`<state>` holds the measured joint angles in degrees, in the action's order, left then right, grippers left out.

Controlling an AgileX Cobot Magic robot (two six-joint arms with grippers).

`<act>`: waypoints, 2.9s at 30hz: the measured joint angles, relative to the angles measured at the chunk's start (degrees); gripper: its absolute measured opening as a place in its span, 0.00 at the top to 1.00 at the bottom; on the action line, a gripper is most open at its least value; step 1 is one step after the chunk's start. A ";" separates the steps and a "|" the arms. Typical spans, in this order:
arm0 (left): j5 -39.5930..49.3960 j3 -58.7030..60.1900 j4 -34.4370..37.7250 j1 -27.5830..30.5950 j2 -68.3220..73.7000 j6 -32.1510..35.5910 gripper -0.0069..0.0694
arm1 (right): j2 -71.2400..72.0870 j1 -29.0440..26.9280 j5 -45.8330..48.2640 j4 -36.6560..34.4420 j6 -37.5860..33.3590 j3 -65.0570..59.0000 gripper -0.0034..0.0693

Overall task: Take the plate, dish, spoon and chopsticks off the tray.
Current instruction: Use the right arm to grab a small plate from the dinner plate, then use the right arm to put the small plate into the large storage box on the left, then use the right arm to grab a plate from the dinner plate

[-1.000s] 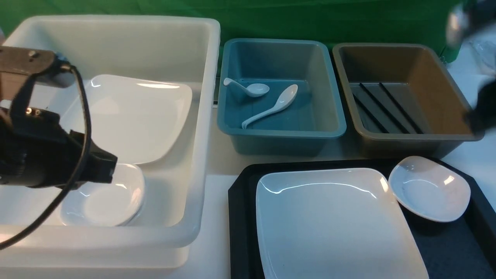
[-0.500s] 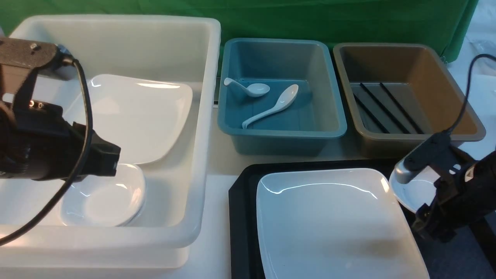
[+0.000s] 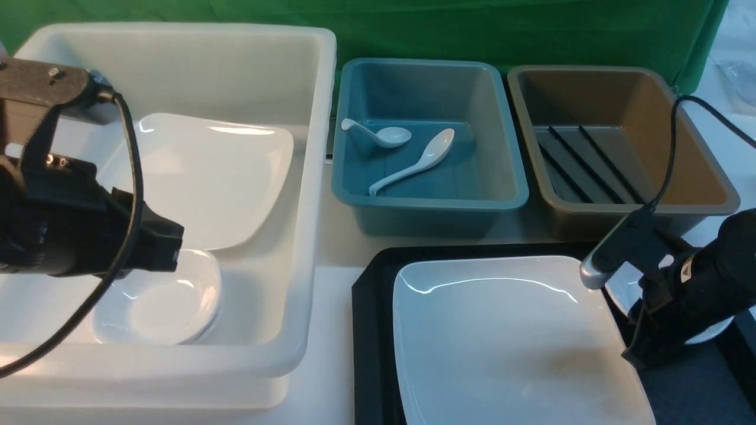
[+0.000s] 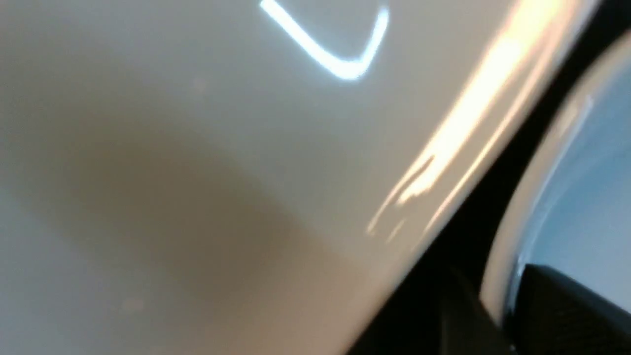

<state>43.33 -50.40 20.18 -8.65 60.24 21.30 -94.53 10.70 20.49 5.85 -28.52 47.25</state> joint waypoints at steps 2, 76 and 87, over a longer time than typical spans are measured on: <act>-0.05 0.00 -0.16 0.00 0.00 0.03 0.86 | 1.79 0.55 0.40 -0.13 0.25 0.02 0.77; -0.81 -0.31 1.31 12.24 -2.13 -8.72 0.86 | -11.80 36.02 42.50 -7.36 11.01 73.16 0.87; 2.01 -12.29 -9.56 -14.36 4.10 -19.59 0.86 | 16.86 2.82 46.27 -7.09 18.63 46.53 0.92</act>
<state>45.34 -62.69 10.62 -23.02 64.34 1.72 -77.68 13.52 66.76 -1.24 -9.90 93.77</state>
